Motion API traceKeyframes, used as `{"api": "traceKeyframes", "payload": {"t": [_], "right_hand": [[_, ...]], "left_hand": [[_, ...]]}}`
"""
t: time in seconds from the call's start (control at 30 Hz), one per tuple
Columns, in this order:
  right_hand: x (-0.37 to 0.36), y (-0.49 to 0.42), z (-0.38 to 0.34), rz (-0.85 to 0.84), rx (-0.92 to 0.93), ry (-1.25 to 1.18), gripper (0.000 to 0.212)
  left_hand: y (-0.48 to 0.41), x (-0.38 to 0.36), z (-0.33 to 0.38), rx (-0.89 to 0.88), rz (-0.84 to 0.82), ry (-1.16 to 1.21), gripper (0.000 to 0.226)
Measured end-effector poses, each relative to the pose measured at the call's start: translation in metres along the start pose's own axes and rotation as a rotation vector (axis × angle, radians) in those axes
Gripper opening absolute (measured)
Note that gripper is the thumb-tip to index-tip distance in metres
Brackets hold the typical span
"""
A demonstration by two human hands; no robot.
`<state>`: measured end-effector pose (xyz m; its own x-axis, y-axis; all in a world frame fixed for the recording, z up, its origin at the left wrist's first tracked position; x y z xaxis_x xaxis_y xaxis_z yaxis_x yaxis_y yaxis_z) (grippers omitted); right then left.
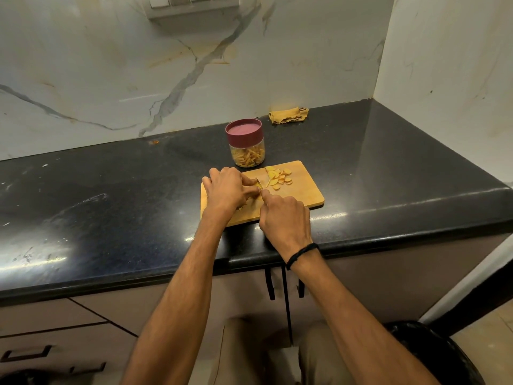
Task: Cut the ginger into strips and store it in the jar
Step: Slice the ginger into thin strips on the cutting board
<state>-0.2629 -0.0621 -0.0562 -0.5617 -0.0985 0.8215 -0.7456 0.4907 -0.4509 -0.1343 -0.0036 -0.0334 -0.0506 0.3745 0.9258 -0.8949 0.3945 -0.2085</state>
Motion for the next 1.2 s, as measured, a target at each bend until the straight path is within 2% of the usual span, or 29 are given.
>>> {"api": "traceKeyframes", "payload": {"t": [0.43,0.73,1.2], "right_hand": [[0.020,0.040,0.010,-0.039,-0.046,-0.040,0.042],[0.021,0.024,0.012,0.065,-0.134,-0.244,0.040],[-0.001,0.001,0.001,0.040,-0.058,-0.129,0.036]], "left_hand": [[-0.002,0.001,-0.002,-0.001,-0.035,-0.006,0.037],[0.001,0.001,-0.005,0.004,-0.015,0.056,0.042],[0.000,0.002,-0.003,0.001,-0.001,0.043,0.030]]}}
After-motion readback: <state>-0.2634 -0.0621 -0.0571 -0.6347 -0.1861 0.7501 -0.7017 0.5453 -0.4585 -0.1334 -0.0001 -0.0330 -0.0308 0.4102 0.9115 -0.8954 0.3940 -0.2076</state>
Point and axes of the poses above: each hand's wrist, its own y-axis away from the middle knuckle, its own x-axis out of the back of the hand, z = x × y, the point moved 1 cm from there along -y, towards the middle knuckle, and after that the axes turned 8 degrees about z, right-handed, at the moved point
